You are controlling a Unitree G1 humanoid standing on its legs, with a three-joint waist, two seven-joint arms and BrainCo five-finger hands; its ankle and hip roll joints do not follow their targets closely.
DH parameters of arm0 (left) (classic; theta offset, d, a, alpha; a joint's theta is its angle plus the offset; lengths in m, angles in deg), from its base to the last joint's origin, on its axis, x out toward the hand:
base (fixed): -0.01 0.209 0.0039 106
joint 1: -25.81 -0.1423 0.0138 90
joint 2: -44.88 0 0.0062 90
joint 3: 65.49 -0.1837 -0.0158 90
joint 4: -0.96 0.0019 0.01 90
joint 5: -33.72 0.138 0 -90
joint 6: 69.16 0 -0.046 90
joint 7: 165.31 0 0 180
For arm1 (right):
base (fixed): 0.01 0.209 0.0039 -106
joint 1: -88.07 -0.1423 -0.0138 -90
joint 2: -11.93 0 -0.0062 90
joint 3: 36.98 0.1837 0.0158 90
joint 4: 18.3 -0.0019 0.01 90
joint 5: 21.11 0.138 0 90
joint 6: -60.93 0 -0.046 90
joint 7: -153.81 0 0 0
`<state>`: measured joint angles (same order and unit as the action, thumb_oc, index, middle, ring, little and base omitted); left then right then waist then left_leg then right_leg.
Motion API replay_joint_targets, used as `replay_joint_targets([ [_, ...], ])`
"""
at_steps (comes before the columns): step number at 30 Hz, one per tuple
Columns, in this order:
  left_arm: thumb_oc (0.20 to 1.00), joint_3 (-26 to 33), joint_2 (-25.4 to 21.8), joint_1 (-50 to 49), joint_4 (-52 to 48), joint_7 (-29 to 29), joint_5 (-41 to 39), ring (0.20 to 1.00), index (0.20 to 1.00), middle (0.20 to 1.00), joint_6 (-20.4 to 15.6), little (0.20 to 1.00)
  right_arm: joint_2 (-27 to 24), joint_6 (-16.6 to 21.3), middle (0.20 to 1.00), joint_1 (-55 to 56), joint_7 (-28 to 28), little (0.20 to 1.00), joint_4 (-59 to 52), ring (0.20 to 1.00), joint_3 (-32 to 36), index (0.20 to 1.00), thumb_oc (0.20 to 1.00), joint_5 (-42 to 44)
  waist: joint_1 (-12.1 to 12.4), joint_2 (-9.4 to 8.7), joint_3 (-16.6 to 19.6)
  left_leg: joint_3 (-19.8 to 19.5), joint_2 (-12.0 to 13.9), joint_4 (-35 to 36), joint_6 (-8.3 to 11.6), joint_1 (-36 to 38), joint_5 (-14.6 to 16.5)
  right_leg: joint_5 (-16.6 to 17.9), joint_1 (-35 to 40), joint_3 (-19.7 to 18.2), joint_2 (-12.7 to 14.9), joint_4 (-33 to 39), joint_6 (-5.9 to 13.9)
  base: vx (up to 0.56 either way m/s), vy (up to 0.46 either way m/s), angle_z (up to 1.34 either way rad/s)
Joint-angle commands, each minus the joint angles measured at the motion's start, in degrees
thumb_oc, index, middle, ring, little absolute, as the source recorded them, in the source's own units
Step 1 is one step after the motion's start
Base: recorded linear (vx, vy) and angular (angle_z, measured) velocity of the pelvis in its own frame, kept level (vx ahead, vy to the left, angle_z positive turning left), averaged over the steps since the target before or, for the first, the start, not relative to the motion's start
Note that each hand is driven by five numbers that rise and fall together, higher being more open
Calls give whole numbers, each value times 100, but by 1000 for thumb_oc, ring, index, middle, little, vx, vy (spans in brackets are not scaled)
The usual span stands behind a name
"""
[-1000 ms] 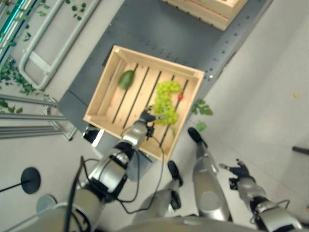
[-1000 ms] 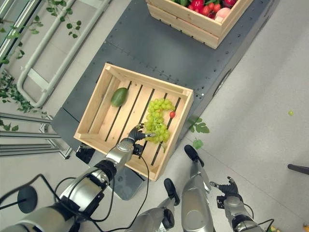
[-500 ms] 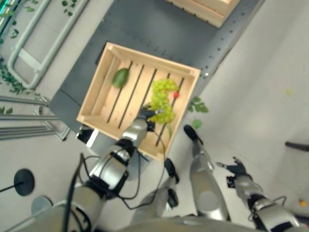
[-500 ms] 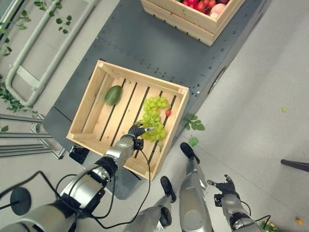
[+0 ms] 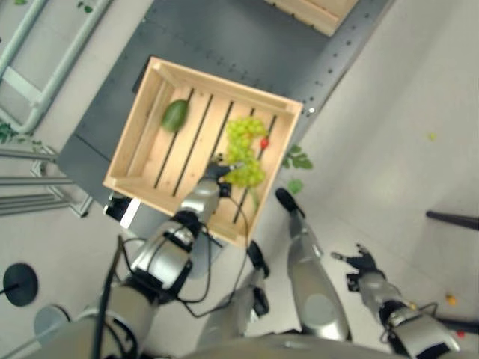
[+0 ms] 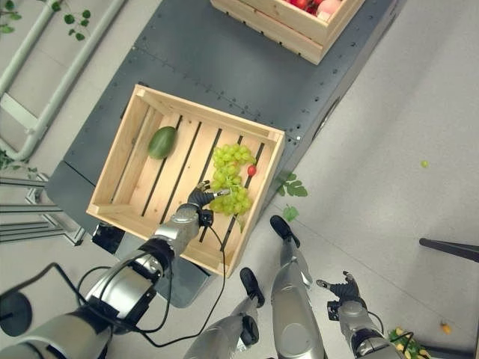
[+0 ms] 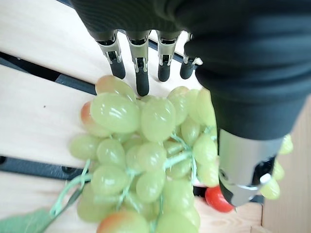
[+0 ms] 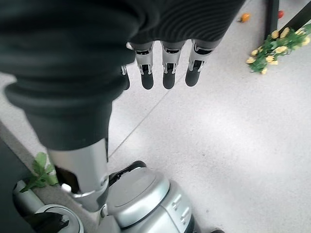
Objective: Pick up the fruits from the basket on one side to the basket on the other side
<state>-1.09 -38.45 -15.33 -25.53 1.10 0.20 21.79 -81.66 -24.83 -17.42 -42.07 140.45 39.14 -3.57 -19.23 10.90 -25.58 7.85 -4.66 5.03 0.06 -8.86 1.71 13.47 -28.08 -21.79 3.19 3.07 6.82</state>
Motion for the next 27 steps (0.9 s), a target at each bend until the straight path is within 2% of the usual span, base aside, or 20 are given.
replay_joint_targets([
  [1, 1000, 308, 467, 640, 425, 231, -359, 1000, 1000, 1000, -133, 1000, 31, -5, 1000, 219, -71, 1000, 117, 1000, -162, 1000, 1000, 210, -181, -358, 5, 19, 121, -1111, 308, -668, 454, -461, 253, -111, -229, 47, 24, 0, 0, 0],
  [12, 1000, 286, 414, 794, 443, 311, -514, 1000, 1000, 1000, -203, 1000, 121, 59, 1000, 351, -94, 1000, -103, 1000, -232, 1000, 1000, 272, -376, -541, -87, 200, 179, -1114, 324, -759, 484, -435, 52, -262, -379, -2, 29, 3, -5, -5],
  [21, 1000, 239, 460, 883, 355, 427, -720, 1000, 1000, 1000, -238, 1000, 141, 94, 1000, 402, -95, 1000, -166, 1000, -235, 1000, 1000, 290, -434, -545, -84, 280, 190, -1117, 329, -807, 507, -391, -39, -348, -402, -10, 40, 8, -1, -8],
  [27, 1000, -8, 566, 1008, 382, 470, -280, 1000, 1000, 1000, -226, 1000, 131, 131, 1000, 385, -101, 1000, -137, 1000, -269, 1000, 1000, 257, -465, -562, -94, 299, 188, -1151, 338, -849, 508, -380, -56, -354, -412, -25, 30, -1, -2, -1],
])
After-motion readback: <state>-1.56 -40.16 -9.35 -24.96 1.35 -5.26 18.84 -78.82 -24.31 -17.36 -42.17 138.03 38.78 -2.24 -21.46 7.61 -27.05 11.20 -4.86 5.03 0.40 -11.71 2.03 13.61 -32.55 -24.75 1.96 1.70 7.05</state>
